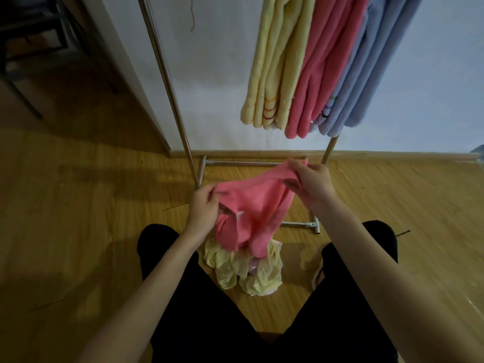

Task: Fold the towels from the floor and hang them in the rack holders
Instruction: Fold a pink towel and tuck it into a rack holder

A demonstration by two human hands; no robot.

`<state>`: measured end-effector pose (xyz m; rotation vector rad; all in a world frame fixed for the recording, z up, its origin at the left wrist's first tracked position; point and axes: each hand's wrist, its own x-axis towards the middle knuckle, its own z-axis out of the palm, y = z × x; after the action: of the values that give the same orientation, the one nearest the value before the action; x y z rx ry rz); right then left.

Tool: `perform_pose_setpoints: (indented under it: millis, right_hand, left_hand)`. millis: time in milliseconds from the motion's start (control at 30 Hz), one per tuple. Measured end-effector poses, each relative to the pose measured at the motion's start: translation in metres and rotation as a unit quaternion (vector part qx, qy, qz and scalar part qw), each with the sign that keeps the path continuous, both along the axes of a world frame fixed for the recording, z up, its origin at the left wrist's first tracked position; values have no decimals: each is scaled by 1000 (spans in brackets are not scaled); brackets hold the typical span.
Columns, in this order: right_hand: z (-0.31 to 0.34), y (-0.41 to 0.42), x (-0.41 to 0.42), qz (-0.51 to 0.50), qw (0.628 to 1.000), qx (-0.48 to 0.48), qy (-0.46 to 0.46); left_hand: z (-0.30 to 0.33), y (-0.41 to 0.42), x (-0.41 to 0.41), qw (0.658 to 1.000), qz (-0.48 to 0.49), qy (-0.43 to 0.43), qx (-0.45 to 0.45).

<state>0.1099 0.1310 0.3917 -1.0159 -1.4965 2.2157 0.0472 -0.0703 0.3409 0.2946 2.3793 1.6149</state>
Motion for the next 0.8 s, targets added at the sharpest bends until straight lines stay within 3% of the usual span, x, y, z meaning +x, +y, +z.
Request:
perform_pose_setpoints:
  millis: [167,267,467,667,800]
  right_hand:
    - [-22,0,12,-5,999,0,-41]
    - [-32,-2,26,10,994,93,-52]
    - [-40,-6,49,134,957,255,45]
    - [-49,-6,50,146,877,454,55]
    - [-54,-5,52,129,799,584,59]
  left_hand:
    - [28,8,3,995,27,-36,90]
    - [38,13,7,992,29,-46,117]
    - [56,19,11,987,46,-63,140]
    - [69,22,13,987,43,-50,149]
    - [75,21,13,986,44,-43,154]
